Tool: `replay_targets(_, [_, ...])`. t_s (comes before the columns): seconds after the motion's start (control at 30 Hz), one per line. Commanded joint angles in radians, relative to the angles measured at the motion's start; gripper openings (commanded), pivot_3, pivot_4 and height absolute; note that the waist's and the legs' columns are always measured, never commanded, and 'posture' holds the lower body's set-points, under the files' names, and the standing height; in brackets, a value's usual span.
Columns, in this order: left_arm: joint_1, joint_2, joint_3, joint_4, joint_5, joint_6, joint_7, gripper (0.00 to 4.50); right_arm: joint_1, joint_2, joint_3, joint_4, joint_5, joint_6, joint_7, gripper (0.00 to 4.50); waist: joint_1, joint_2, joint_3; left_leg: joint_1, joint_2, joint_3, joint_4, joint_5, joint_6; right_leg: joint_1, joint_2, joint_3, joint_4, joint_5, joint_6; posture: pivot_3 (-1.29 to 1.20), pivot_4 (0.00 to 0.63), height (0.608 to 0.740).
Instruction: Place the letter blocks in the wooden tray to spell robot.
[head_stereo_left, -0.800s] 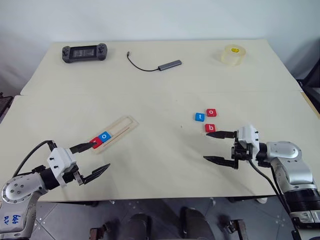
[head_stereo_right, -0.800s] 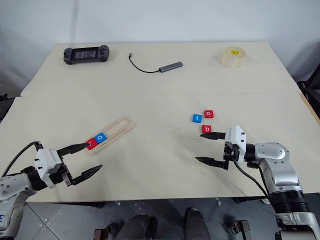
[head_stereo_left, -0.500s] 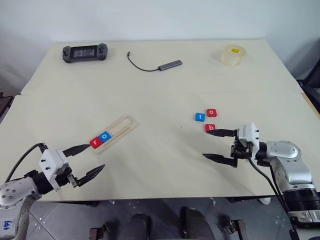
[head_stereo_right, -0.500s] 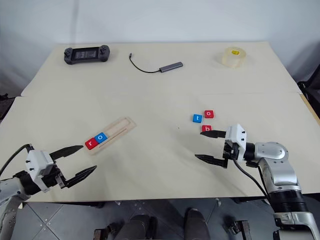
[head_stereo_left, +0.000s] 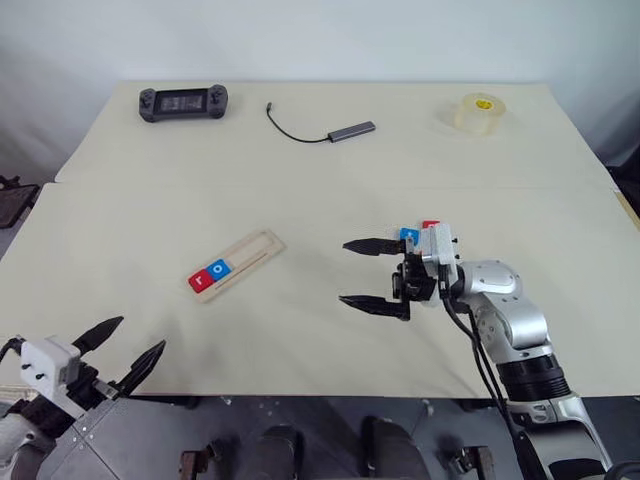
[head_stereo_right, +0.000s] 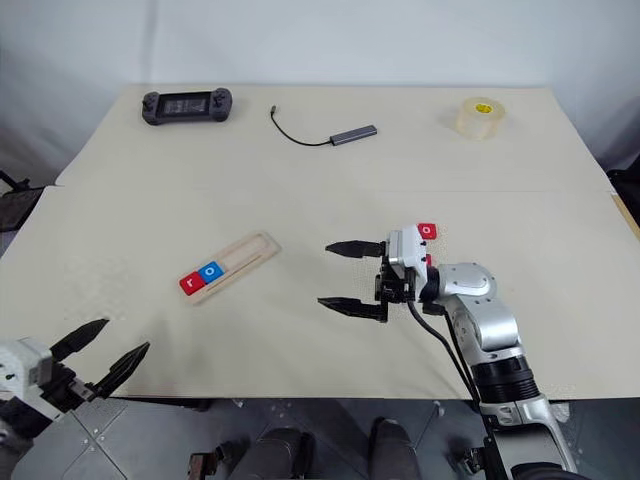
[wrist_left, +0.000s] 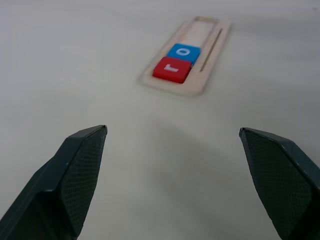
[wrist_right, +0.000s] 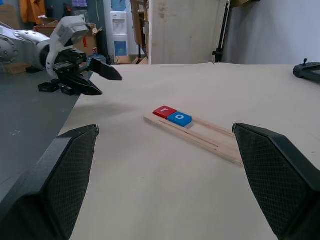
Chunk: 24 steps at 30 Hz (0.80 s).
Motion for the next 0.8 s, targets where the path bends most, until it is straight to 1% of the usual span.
replay_targets(0.03, [-0.099,0.038,-0.038,-0.004,-0.018,0.035,0.003,4.5,0.001,-0.035,-0.017,-0.049,0.022,0.022,0.019,4.49,0.0,0.0,0.0,0.0,0.0,0.0,0.0,0.0,0.0,0.0,0.0,0.0,0.001,0.0,0.0,0.0,0.15,0.74])
replay_targets(0.17, [-0.265,0.076,-0.115,0.134,0.025,0.038,-0.034,4.5,0.015,-0.063,-0.023,-0.075,0.026,0.042,0.023,4.49,-0.004,0.0,0.0,0.0,0.0,0.0,0.0,0.0,-0.001,0.0,0.001,-0.001,0.004,0.0,0.0,0.0,0.15,0.74])
replay_targets(0.33, [-0.393,0.126,-0.186,0.323,0.083,-0.002,-0.106,4.5,0.038,-0.086,-0.036,-0.115,0.033,0.068,0.009,4.49,-0.026,0.0,0.0,0.0,0.0,0.001,0.0,0.0,-0.001,-0.001,0.002,-0.001,0.005,0.0,0.0,0.0,0.15,0.74])
replay_targets(0.53, [-0.483,0.162,-0.213,0.492,0.12,-0.055,-0.164,4.5,0.071,-0.107,-0.053,-0.16,0.043,0.091,-0.025,4.49,-0.027,0.0,0.0,0.0,0.0,0.001,0.0,0.0,-0.001,-0.001,0.002,-0.003,0.006,0.0,0.0,0.0,0.15,0.74])
replay_targets(0.8, [-0.567,0.175,-0.285,0.63,0.172,-0.079,-0.235,4.5,0.089,-0.116,-0.064,-0.18,0.043,0.093,-0.049,4.49,-0.023,0.0,0.0,0.0,0.0,0.0,0.0,0.0,0.0,-0.001,0.001,-0.004,0.006,0.0,0.0,0.0,0.15,0.74])
